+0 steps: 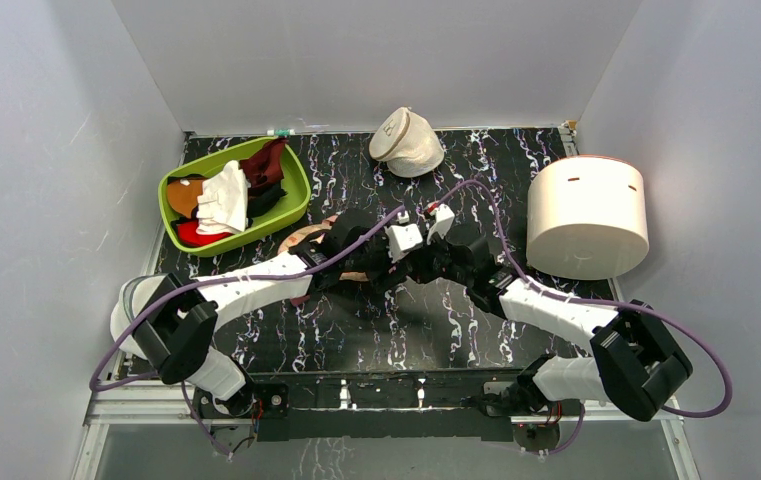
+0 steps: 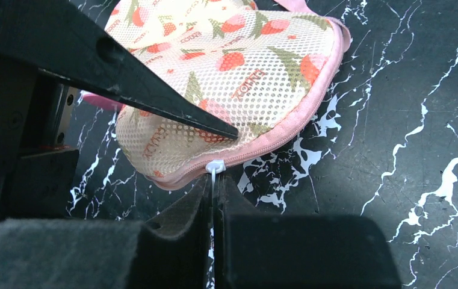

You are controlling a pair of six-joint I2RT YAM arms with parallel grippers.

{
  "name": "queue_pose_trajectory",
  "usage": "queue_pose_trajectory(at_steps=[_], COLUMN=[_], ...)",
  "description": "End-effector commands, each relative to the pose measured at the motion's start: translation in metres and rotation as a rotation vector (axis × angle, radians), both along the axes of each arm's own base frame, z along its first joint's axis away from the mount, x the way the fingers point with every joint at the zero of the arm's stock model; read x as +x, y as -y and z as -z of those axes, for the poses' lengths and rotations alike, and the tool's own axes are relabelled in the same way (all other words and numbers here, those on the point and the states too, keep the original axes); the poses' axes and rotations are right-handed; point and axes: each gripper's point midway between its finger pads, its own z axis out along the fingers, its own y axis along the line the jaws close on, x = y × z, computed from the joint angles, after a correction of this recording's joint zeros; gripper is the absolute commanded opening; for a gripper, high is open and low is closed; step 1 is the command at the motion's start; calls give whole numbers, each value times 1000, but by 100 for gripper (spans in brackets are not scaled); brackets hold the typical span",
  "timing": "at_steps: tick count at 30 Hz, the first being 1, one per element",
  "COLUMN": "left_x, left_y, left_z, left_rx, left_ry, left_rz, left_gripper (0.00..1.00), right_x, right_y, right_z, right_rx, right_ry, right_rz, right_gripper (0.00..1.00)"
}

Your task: Unzip the laundry bag and remove the bra

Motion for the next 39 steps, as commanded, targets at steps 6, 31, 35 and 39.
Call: queue_pose_trajectory(at_steps=[6, 31, 35, 39], left_x=[25, -22, -11, 1], left_y=[-21, -8, -14, -15], left_z=[-19, -32, -20, -15], left_rx=[98, 82, 145, 186], left_ry=[200, 277, 286, 274], left_rz=[-81, 150, 91, 27], left_gripper=[62, 5, 6, 30], right_x=[10, 79, 73, 62], right_y=[-9, 90, 87, 81], right_z=[-36, 13, 6, -19], right_rx=[93, -176, -181, -117], right_ry=[77, 40, 57, 111], right_rz=[31, 282, 237, 201], right_gripper=[0, 0, 0, 0])
